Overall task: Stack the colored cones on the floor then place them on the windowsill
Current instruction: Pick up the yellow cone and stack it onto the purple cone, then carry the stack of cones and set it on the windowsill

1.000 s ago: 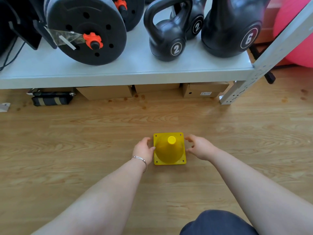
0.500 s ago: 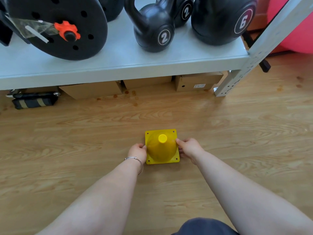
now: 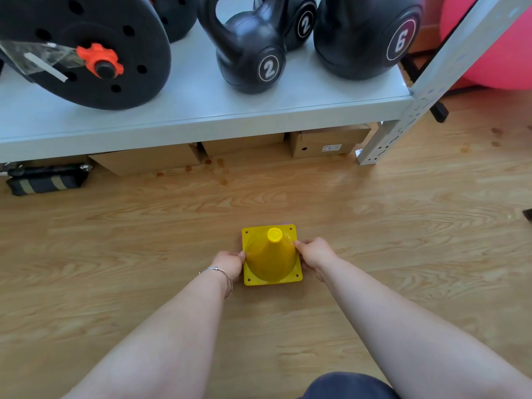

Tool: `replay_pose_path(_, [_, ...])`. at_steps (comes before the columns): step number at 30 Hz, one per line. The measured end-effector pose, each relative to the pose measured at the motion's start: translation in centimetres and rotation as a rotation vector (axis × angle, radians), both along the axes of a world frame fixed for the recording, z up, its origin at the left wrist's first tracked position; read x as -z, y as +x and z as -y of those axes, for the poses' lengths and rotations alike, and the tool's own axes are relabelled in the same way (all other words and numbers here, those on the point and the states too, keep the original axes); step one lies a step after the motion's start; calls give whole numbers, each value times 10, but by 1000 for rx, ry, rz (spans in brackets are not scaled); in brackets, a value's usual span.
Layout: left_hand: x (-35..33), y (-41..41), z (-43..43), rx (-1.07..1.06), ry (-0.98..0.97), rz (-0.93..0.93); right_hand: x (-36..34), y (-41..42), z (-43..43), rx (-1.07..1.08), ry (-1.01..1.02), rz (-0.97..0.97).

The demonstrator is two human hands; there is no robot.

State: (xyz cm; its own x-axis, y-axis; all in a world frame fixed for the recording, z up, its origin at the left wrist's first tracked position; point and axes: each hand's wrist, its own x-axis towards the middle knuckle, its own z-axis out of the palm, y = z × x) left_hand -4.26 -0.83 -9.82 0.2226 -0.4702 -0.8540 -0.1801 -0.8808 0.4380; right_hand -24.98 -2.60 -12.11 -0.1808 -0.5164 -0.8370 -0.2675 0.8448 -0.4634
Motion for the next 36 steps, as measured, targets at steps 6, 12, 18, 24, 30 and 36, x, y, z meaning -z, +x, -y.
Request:
replay_pose_path(6, [-9,3,-5,-24,-28,-38,-7,-1,-4,53,31,88])
replay_pose_path(12, [-32,5,1,-25,-90,-24,-35,-8,-6,69,-63,142])
replay_pose_path(18, [-98,-10,8,-18,-215,-81,-103,-14,-7,203,-271,140])
replay_pose_path(24, [-210,-16,-1,-4,-245,-167,-208,-10,-40,344,-317,187])
replay_pose_path(30, [-342,-20,-44,2,-221,-178,-346,-8,-84,384,-318,141])
replay_pose_path(36, [-464,-39,-91,-49,-230,-195,-478,-27,-116,323,-306,100])
